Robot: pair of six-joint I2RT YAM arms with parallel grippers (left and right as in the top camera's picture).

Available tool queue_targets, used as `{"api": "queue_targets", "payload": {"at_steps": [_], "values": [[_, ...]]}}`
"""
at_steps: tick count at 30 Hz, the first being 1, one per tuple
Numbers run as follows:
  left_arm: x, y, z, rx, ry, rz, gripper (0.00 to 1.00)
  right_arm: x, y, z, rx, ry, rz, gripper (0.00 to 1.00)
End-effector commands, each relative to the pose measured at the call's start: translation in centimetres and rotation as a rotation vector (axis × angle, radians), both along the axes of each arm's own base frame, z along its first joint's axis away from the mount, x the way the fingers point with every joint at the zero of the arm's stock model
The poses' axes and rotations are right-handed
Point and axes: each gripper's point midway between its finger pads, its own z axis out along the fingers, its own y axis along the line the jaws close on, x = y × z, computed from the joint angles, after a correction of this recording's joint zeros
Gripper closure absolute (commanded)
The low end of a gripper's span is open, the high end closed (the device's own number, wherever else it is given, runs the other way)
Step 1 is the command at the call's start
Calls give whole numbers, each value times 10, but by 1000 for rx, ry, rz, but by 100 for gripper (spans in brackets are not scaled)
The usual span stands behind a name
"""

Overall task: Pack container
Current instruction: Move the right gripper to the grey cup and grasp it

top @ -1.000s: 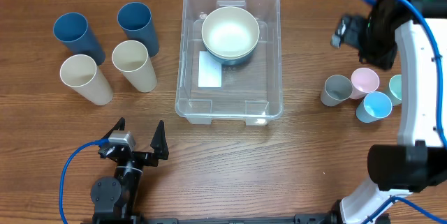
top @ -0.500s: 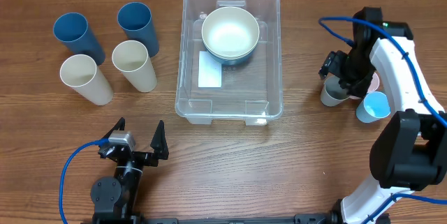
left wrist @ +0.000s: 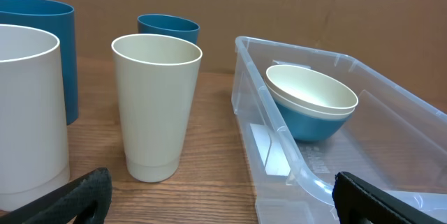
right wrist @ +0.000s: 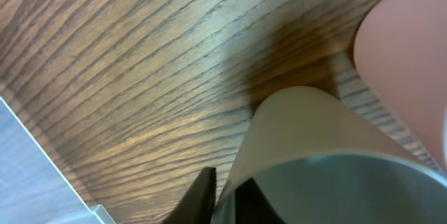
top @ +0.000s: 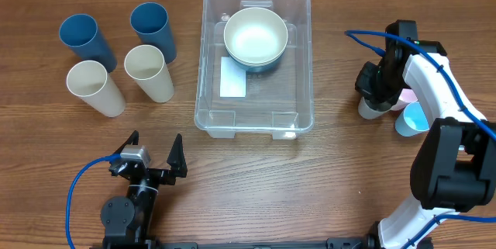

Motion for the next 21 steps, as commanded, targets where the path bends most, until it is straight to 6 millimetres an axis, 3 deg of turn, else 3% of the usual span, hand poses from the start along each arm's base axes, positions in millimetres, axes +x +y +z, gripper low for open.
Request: {"api": "queue_targets", "payload": {"at_steps": [1, 8, 13, 17, 21], "values": [[0, 0, 0, 20, -6, 0, 0, 2, 3, 3, 4, -21, 5, 96], [0, 0, 0, 20, -6, 0, 0, 17, 12, 8, 2, -77, 31, 96], [0, 0, 0, 20, -6, 0, 0, 35, 35, 31, 2, -141, 88, 96], [0, 0, 0, 20, -6, 0, 0, 57, 38, 71, -3, -223, 97, 96], [0, 0, 0, 20, -6, 0, 0, 77, 32, 143, -50, -342, 108, 96]]}}
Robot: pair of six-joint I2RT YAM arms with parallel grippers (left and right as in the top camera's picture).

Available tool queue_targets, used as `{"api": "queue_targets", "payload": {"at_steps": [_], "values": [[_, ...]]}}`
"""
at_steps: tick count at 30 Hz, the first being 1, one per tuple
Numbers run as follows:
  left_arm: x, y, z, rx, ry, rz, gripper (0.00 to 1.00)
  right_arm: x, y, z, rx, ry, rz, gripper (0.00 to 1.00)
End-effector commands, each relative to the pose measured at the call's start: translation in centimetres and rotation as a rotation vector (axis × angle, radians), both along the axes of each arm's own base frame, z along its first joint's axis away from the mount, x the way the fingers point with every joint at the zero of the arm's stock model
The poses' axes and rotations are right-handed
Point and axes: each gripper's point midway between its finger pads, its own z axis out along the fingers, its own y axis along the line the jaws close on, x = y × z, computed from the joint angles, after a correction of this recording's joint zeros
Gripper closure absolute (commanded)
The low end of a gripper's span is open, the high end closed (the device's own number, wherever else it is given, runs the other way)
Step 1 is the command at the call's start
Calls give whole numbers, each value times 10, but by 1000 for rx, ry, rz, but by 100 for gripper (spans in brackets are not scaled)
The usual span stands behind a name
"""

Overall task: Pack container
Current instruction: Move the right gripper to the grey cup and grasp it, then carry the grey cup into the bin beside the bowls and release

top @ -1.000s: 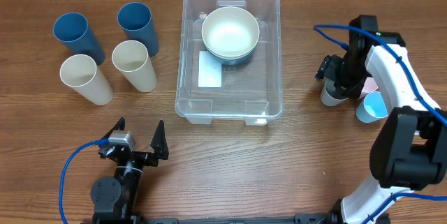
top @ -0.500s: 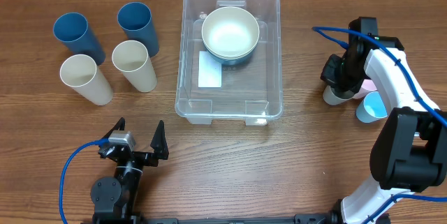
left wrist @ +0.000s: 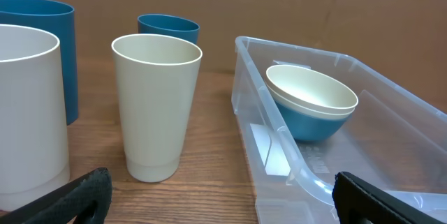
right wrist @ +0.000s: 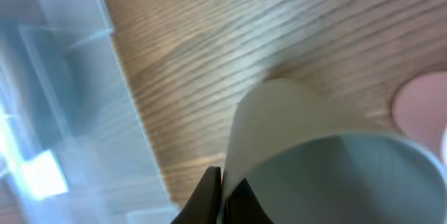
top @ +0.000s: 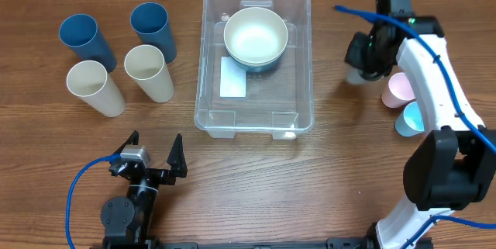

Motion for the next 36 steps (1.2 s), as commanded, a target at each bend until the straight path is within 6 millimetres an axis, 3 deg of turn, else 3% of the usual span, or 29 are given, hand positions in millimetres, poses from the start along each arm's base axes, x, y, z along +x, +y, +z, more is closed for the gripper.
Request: {"api": "queue_targets", "payload": {"at_steps": [1, 4, 7, 14, 18, 22, 29, 33, 36], "values": [[0, 0, 0, 20, -6, 0, 0, 27, -4, 77, -29, -177, 14, 96], [0, 0, 0, 20, -6, 0, 0, 27, 8, 121, -25, -246, 46, 96], [0, 0, 0, 20, -6, 0, 0, 20, 40, 144, -11, -280, 138, 96], [0, 0, 0, 20, -6, 0, 0, -18, 159, 145, -4, -279, 453, 96], [0, 0, 0, 20, -6, 0, 0, -40, 194, 125, -57, -234, 543, 96], [0, 0, 0, 20, -6, 0, 0, -46, 214, 80, -99, -151, 596, 96], [0, 0, 0, 20, -6, 0, 0, -29, 230, 20, -108, -69, 612, 96], [0, 0, 0, 20, -6, 0, 0, -30, 236, 0, -89, -22, 625, 96], [0, 0, 0, 20, -6, 0, 0, -30, 242, -4, -72, -18, 633, 96]]}}
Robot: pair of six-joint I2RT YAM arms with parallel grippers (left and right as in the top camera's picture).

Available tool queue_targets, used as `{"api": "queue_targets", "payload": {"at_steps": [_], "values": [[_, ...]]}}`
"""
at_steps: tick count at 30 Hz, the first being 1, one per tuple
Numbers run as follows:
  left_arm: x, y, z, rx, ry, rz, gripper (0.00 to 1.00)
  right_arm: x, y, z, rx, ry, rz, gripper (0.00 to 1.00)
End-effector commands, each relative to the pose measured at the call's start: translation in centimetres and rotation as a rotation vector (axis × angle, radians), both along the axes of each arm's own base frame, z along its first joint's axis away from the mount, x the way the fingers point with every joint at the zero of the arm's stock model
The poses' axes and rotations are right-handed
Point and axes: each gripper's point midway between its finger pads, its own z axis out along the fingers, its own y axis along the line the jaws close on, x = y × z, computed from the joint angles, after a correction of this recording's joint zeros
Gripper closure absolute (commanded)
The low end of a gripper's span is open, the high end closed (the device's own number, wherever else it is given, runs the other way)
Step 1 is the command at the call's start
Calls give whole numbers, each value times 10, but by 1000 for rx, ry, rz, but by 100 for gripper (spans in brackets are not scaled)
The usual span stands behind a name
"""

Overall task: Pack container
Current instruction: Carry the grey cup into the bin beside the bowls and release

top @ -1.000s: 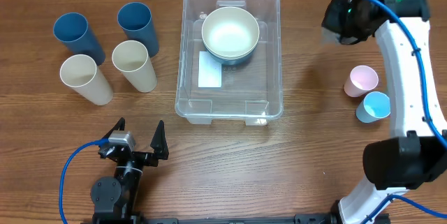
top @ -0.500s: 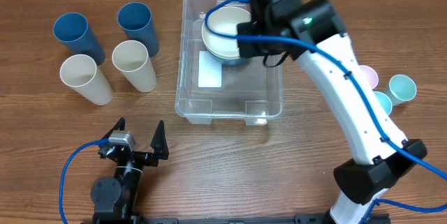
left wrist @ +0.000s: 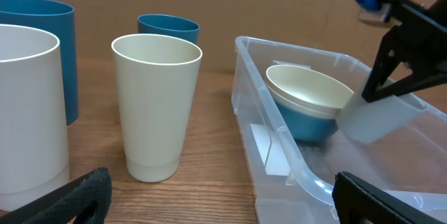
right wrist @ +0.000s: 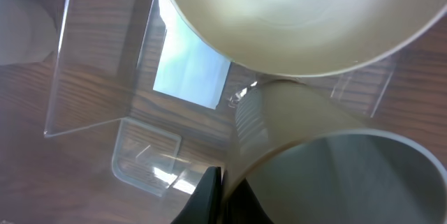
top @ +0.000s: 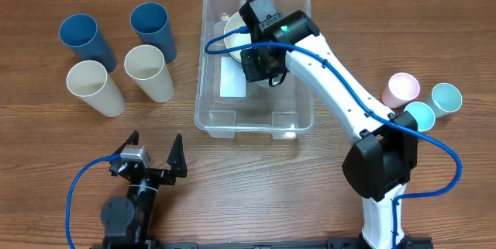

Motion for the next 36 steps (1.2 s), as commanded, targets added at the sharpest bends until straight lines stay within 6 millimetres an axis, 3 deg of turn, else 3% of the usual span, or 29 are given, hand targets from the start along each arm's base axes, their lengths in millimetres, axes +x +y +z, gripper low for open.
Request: {"api": "queue_targets", "payload": {"at_steps": [1, 6, 13, 19, 26, 31, 34, 36], "values": [[0, 0, 0, 20, -7, 0, 0, 0, 9, -3, 18, 1, 17, 96], [0, 0, 0, 20, -7, 1, 0, -2, 21, -19, 8, 16, 41, 96], [0, 0, 0, 20, -7, 0, 0, 4, 22, -34, -14, 18, 41, 96], [0, 0, 0, 20, -7, 0, 0, 7, 24, -33, -8, 4, 41, 73], [0, 0, 0, 20, -7, 1, 0, 7, 24, -31, -13, -1, 64, 67], [0, 0, 0, 20, -7, 0, 0, 9, 26, -2, -5, -33, 94, 66], [0, 0, 0, 20, -7, 1, 0, 10, 24, 32, 10, -60, 91, 65], [0, 0, 0, 20, -7, 0, 0, 16, 12, 60, 8, -99, 58, 62]]}}
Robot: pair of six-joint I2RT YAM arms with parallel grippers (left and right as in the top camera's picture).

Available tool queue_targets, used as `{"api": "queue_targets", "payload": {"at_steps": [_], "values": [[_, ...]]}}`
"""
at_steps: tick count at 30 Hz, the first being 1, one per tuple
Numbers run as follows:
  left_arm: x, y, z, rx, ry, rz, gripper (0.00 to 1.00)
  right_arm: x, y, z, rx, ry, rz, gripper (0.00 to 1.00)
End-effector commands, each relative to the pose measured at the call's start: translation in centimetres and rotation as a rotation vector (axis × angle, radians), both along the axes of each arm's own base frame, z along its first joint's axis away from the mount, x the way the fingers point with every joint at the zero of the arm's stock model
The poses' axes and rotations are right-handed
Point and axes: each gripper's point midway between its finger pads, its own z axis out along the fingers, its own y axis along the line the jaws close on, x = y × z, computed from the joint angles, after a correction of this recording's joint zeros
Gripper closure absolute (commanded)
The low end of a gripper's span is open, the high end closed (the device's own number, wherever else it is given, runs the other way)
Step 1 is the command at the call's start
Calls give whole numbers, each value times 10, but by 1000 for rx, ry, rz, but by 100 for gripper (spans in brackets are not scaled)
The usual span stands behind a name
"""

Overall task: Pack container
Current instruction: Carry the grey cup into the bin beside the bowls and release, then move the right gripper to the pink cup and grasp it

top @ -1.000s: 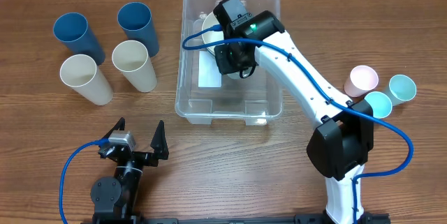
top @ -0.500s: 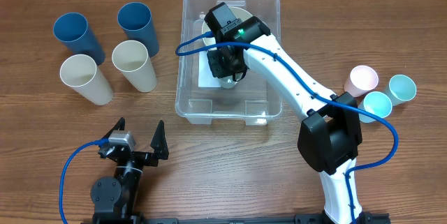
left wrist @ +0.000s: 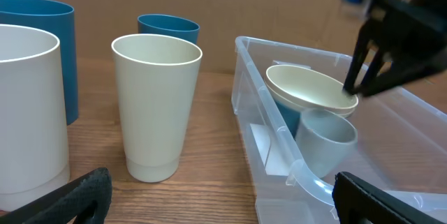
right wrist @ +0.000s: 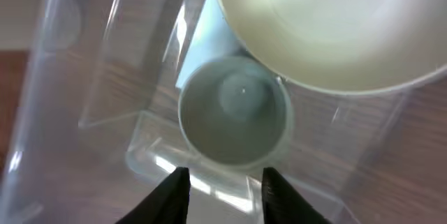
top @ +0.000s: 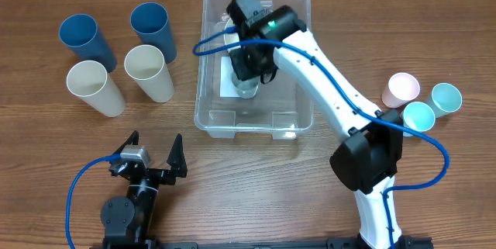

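A clear plastic container [top: 304, 63] sits mid-table. Inside, a cream bowl nested in a blue bowl [left wrist: 307, 88] stands at the far end, mostly hidden overhead by my right arm. A pale grey small cup [top: 246, 88] stands upright on the container floor just in front of the bowls, also seen as the cup [right wrist: 234, 109] and the cup [left wrist: 325, 144]. My right gripper [right wrist: 222, 181] is open directly above that cup, apart from it. My left gripper [left wrist: 220, 203] rests open near the table's front edge, holding nothing.
Two tall blue cups [top: 81, 38] and two tall cream cups [top: 147, 67] stand left of the container. At the right stand a pink small cup [top: 402, 88], a light blue one [top: 418, 115] and a teal one [top: 446, 97]. A white label [top: 229, 78] lies under the container floor.
My right gripper was shut on the pale cup, held tilted over the container by the bowls. Now the cup stands upright on the container floor and the gripper is open above it.
My right gripper was shut on the pale cup on the table at the right, beside the pink cup. Then it held the cup further back, off the group. Then the cup was over the container, and now it stands inside, let go. The left arm stayed still.
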Motion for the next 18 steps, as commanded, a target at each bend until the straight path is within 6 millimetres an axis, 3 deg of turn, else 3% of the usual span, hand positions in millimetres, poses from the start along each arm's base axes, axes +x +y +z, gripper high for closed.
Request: {"api": "queue_targets", "payload": {"at_steps": [1, 3, 5, 9, 12, 15, 18], "values": [[0, 0, 0, 20, -6, 0, 0, 22, -22, 60, 18, -125, -66, 55], [0, 0, 0, 20, -6, 0, 0, 37, -64, 87, -12, -182, -203, 44], [0, 0, 0, 20, -6, 0, 0, 49, -109, 100, -35, -196, -331, 43], [0, 0, 0, 20, -6, 0, 0, 62, -228, 91, -33, -106, -687, 43], [0, 0, 0, 20, -6, 0, 0, 61, -287, 82, 36, -33, -824, 44], [0, 0, 0, 20, -6, 0, 0, 53, -325, 67, 18, 19, -908, 44], [0, 0, 0, 20, -6, 0, 0, 42, -343, 36, -11, 111, -952, 44]]}}
